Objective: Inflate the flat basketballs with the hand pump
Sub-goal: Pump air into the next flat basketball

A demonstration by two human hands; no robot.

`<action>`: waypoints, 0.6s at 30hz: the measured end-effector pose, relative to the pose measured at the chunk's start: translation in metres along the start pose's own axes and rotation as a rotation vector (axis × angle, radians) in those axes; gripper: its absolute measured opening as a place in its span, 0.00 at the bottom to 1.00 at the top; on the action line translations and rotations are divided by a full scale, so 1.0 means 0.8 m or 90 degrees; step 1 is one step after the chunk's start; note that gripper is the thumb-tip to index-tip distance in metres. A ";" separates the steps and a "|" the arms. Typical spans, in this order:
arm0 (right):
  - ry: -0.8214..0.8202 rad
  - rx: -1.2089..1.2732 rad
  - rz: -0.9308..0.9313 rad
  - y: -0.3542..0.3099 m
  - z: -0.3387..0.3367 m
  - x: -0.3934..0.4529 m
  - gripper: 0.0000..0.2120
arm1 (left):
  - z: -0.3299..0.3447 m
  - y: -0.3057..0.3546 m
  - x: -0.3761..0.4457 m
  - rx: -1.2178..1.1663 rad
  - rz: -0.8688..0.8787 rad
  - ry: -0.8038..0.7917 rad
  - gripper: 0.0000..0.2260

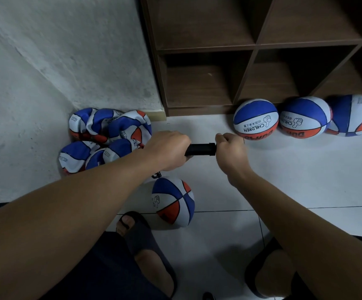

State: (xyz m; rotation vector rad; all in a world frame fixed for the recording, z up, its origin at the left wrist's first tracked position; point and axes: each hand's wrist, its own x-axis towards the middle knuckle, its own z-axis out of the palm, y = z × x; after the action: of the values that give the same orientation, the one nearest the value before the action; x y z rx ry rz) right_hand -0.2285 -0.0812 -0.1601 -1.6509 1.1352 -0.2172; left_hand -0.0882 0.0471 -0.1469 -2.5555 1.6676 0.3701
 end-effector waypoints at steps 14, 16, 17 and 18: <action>0.069 0.060 0.084 0.007 -0.066 0.045 0.09 | 0.008 -0.047 0.005 -0.024 -0.054 0.011 0.14; 0.090 0.064 0.089 0.010 -0.074 0.049 0.07 | 0.012 -0.056 0.004 -0.021 -0.078 0.010 0.10; 0.099 0.063 0.087 0.012 -0.072 0.050 0.07 | 0.014 -0.055 0.004 -0.024 -0.075 0.009 0.10; 0.107 0.065 0.081 0.012 -0.068 0.048 0.08 | 0.016 -0.050 0.004 -0.025 -0.065 0.010 0.10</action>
State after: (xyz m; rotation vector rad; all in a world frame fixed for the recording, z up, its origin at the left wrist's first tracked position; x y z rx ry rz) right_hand -0.2478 -0.1453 -0.1603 -1.4863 1.3295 -0.3302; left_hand -0.0525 0.0631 -0.1629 -2.6661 1.5415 0.3814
